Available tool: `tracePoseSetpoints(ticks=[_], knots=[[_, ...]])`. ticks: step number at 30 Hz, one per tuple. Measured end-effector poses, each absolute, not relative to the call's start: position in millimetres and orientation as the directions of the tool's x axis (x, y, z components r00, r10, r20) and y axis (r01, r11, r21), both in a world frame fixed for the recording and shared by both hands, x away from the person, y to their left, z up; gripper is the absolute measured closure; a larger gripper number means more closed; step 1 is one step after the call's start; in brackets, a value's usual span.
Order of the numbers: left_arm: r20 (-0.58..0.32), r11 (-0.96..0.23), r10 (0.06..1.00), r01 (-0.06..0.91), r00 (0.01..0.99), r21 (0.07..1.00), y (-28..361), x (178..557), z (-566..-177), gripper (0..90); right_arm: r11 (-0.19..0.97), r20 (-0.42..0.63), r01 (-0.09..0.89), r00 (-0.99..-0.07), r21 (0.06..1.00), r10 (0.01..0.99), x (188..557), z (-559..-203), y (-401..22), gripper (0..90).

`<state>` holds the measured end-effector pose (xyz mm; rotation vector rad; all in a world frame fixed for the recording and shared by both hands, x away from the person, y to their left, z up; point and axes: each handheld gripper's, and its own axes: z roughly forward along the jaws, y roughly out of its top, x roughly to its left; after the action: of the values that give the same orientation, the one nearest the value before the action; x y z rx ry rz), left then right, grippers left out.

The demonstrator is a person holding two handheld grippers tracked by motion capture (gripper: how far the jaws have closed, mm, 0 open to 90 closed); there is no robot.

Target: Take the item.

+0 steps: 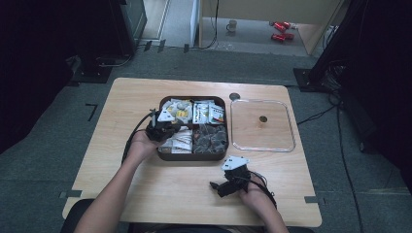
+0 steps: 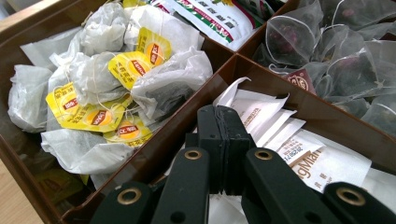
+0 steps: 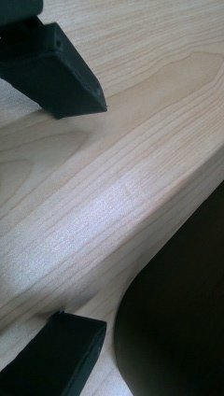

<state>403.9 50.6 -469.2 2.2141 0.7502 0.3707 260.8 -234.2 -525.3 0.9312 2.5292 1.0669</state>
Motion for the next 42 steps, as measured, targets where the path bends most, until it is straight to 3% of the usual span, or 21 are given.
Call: tracePoseSetpoints(ticks=[42], knots=[[-0.085, -0.378, 0.687, 0.455, 0.722, 0.807, 101, 383, -417, 90.0, 0.530, 0.023, 0.463, -0.768, 0.710, 0.639, 261, -525, -234, 0.0]])
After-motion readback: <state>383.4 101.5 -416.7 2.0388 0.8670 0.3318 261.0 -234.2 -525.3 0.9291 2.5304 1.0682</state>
